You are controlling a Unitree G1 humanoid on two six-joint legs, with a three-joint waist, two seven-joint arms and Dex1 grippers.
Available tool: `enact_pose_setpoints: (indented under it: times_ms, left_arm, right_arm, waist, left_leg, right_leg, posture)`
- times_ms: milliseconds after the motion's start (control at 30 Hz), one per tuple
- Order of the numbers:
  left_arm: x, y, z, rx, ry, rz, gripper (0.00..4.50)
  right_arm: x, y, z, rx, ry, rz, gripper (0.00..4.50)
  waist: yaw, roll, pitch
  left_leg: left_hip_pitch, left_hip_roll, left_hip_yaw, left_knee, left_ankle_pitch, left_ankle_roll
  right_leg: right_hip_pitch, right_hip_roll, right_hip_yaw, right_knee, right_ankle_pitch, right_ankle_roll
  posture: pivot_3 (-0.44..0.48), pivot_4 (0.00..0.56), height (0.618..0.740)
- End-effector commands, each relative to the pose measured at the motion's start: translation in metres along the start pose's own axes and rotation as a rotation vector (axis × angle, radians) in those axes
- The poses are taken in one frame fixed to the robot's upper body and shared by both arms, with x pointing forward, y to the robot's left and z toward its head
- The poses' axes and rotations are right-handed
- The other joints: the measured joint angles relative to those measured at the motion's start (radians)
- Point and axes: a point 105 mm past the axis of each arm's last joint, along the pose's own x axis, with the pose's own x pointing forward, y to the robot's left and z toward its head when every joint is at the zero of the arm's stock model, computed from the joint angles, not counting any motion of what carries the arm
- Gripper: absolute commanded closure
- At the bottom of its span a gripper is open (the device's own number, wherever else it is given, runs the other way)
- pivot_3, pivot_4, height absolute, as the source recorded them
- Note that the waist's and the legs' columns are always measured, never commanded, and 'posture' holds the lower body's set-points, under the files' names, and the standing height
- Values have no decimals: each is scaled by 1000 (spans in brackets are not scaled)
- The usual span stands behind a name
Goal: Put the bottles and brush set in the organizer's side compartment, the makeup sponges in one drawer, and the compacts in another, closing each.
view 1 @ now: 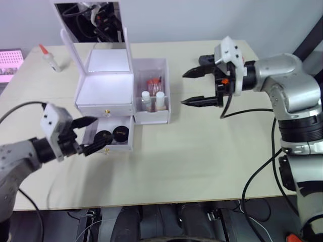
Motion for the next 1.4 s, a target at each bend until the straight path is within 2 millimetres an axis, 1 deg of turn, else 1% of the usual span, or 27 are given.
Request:
enact_pose_setpoints:
  times_ms: [33, 100, 200, 233, 333, 367, 400, 467, 500, 600, 667, 700, 867, 967, 1100, 1200, 1300, 1400]
  left_arm:
    - [-24, -8, -5, -12, -44, 111, 41]
    - [-38, -13, -22, -72, -40, 193, 41]
    - [-53, -21, -41, -139, -33, 287, 41]
    - [-57, -24, -51, -164, -24, 322, 41]
    - [-63, -30, -71, -205, -17, 401, 41]
    - [-63, -30, -75, -218, -27, 422, 41]
    - [-62, -29, -79, -226, -34, 454, 277]
    - [-58, -24, -84, -240, -80, 507, 919]
    - [-55, -24, -85, -204, -86, 510, 1360]
    - [-41, -26, -93, -215, -79, 486, 2900]
    - [-33, -27, -94, -216, -89, 470, 4000]
    - [-28, -24, -94, -209, -93, 474, 4442]
    - [-8, -3, -100, -196, -110, 530, 4442]
    - [6, 3, -104, -189, -108, 524, 4442]
    - [22, 7, -104, -199, -124, 492, 4442]
    - [27, 20, -98, -184, -149, 507, 4442]
    - [37, 28, -88, -170, -173, 504, 4442]
    - [44, 37, -83, -159, -177, 502, 4442]
  right_arm:
    - [-7, 13, 26, -58, -79, 111, 0]
    - [-9, 20, 32, -54, -104, 173, 0]
    - [-12, 24, 41, -50, -132, 223, 0]
    - [-12, 24, 43, -50, -141, 230, 0]
    - [-10, 22, 47, -51, -146, 238, 0]
    - [-9, 21, 47, -51, -144, 240, 0]
    - [-7, 20, 46, -52, -137, 239, 0]
    - [-4, 17, 42, -53, -118, 231, 0]
    - [-3, 16, 42, -50, -116, 224, 0]
    - [-1, 14, 39, -47, -97, 211, 0]
    - [0, 15, 34, -46, -77, 207, 0]
    - [1, 15, 30, -46, -58, 197, 0]
    - [2, 16, 18, -34, -15, 144, 0]
    - [2, 15, 16, -30, -9, 117, 0]
    - [-1, 16, 17, -25, -8, 96, 0]
    - [-1, 17, 16, -22, -7, 81, 0]
    - [0, 16, 16, -18, -8, 68, 0]
    - [1, 13, 16, -20, -11, 51, 0]
  waist:
    - [0, 0, 0]
    - [3, 0, 0]
    - [4, 0, 0]
    - [5, 0, 0]
    - [5, -1, 0]
    - [5, -1, 0]
    - [5, -1, -1]
    - [4, -1, -1]
    - [4, -1, -1]
    - [4, -1, -1]
    - [5, -1, -1]
    - [5, -1, -1]
    - [7, -1, -1]
    - [4, 0, -1]
    - [7, 0, -1]
    - [11, 0, -1]
    - [9, 0, -1]
    - [9, 0, -1]
  left_leg:
    - [0, 0, 0, 0, 0, 0]
    - [0, 0, 1, 0, 0, 0]
    - [0, 0, 0, 2, 0, 0]
    - [0, 0, 1, 2, 0, 0]
    - [0, 0, 0, 4, 0, -1]
    - [0, 0, 1, 4, -1, -1]
    - [-1, 0, 1, 4, -1, -1]
    - [-1, 0, 1, 4, -1, -1]
    - [-1, 0, 1, 4, -1, -1]
    - [-3, 0, 2, 3, -1, -1]
    - [-3, 0, 3, 2, -1, -1]
    - [-3, 0, 3, 2, -1, 0]
    - [-3, 0, 3, 1, -1, 0]
    - [-2, 0, 3, 1, -1, 0]
    - [-1, 0, 3, 2, -1, 0]
    - [-1, 0, 2, 2, -1, 0]
    - [-1, 0, 2, 4, -1, 0]
    - [-1, 0, 2, 4, -1, 0]
  right_leg:
    - [0, 0, 0, 0, 0, 0]
    - [0, 0, 0, 0, 0, 0]
    - [1, 0, 0, 0, 0, -1]
    - [1, 0, 0, -1, 0, -1]
    - [1, 0, 0, -1, -2, 2]
    - [1, -1, 1, -3, -2, 2]
    - [1, -1, 1, -4, -2, 2]
    - [1, -1, 1, -7, -2, 2]
    - [2, -1, 1, -8, -1, 1]
    - [2, -1, 1, -11, 2, -5]
    - [2, -1, 2, -11, 3, -5]
    - [2, -1, 2, -11, 3, -5]
    - [1, 0, 2, -9, 3, -4]
    - [1, 0, 2, -9, 3, -4]
    - [1, 0, 2, -7, 3, -3]
    - [1, 0, 2, -5, 3, -3]
    - [1, 0, 2, -3, 3, -3]
    - [1, 0, 2, -3, 3, -2]
  posture:
    - [0, 150, 740]
    - [0, 150, 740]
    - [0, 150, 740]
    - [0, 150, 740]
    - [0, 150, 740]
    - [0, 150, 740]
    - [0, 150, 740]
    - [0, 150, 740]
    - [0, 150, 740]
    - [0, 150, 740]
    - [0, 150, 740]
    - [0, 150, 740]
    - [0, 150, 740]
    - [0, 150, 740]
    - [0, 150, 740]
    - [0, 150, 740]
    - [0, 150, 740]
    - [0, 150, 740]
